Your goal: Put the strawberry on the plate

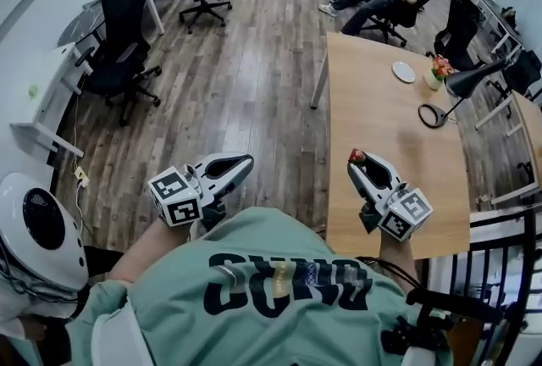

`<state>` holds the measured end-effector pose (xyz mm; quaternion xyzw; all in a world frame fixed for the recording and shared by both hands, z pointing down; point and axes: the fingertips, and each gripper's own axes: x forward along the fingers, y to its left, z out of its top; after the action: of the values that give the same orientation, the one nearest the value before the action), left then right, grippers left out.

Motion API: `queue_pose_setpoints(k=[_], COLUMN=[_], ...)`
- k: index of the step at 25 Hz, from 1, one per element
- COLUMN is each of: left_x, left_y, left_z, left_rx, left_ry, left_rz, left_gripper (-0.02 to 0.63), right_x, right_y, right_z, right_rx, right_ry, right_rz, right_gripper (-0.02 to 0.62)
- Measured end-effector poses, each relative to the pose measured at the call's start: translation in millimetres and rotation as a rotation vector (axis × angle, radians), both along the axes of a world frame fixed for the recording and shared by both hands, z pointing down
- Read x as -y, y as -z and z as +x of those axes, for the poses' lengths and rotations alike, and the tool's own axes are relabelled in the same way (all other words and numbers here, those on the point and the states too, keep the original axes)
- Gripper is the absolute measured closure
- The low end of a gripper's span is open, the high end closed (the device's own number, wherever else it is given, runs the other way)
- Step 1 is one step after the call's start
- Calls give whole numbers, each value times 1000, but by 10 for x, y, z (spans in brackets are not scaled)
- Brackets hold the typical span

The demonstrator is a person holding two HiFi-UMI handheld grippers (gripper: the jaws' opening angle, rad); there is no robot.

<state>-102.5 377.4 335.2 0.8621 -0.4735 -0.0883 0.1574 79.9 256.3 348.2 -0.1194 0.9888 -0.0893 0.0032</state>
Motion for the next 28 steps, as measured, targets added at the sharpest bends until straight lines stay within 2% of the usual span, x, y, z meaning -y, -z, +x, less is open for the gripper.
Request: queue_pose_setpoints(k=[6,11,14,17,21,25,28], left_x=[402,732,953,1142,1286,1479,1583], left_y=[-121,-228,-274,-208,-112,-81,-135], left_z=[56,-93,-301,-736,-1583,-2387,-2765], left_rx=[-7,-38,-57,-79,-71,-55,-41], left_ry=[-22,-65,-111,-158,-194,-172,-163], left_rz=[-55,-63,-49,-17,4,35,37], left_gripper=[601,601,601,601,601,601,601], right_x=[302,540,680,837,932,1153,1241], right_y=[-227,-370,-363,-252,-59,116,133], right_z=[8,-91,-285,-681,-1378,-2015,-2358], right_rx=[6,-14,-43,-64,-38,3,-16], right_ry=[-1,-45,-77,-116,-172,-196,-188], right_rz=[-44,-70,-55,-32,-26,-6,3], right_gripper=[453,453,453,453,453,454,453])
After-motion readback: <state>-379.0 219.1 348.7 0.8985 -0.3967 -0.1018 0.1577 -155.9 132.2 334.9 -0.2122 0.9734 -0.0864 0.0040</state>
